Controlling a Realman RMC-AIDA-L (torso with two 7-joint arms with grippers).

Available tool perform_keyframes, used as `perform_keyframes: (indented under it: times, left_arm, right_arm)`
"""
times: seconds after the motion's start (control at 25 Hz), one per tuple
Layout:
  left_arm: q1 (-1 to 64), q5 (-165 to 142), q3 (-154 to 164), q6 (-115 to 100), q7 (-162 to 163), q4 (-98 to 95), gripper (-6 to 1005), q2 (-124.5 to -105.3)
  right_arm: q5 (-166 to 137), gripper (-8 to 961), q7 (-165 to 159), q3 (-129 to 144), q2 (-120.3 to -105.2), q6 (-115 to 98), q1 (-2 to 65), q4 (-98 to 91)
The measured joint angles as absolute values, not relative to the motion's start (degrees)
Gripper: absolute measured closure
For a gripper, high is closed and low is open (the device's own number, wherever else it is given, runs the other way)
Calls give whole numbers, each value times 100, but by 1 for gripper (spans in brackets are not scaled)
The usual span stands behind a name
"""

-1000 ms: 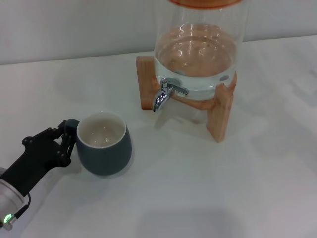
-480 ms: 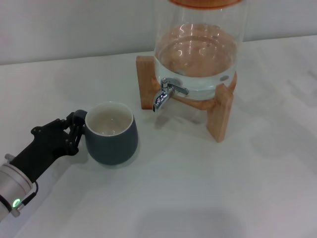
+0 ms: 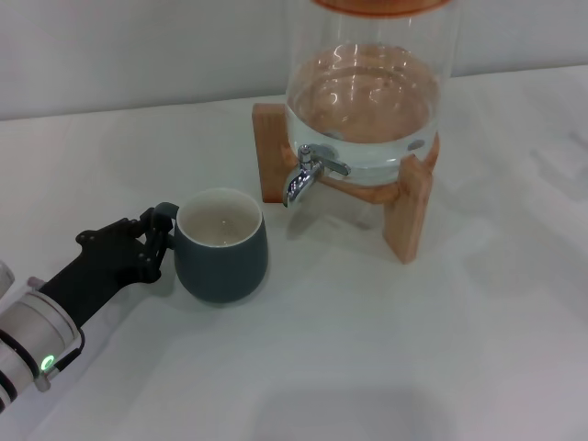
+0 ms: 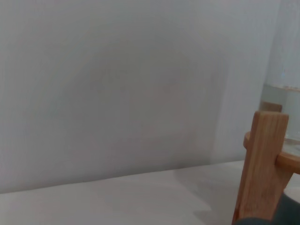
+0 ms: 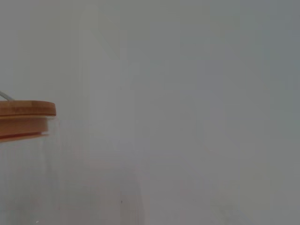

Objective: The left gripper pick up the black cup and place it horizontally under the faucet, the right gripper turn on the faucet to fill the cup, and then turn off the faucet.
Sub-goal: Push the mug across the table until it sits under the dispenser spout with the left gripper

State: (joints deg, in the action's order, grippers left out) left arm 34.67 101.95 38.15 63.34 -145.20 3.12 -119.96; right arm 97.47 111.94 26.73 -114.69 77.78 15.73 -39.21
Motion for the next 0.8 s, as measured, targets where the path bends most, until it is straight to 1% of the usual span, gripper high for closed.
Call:
perform_keyframes:
  times: [0.28, 0.8]
  left_arm:
    - [3575, 10170, 3815, 6239, -14519, 327, 862, -12006]
    - [3969, 10114, 3823, 5889, -14526, 570, 863, -12027]
  right_arm:
    - [9747, 145, 11195, 2671, -11469, 7793, 1579, -3880]
    - [9747, 145, 11197, 2689, -11470, 7824, 1581, -3858]
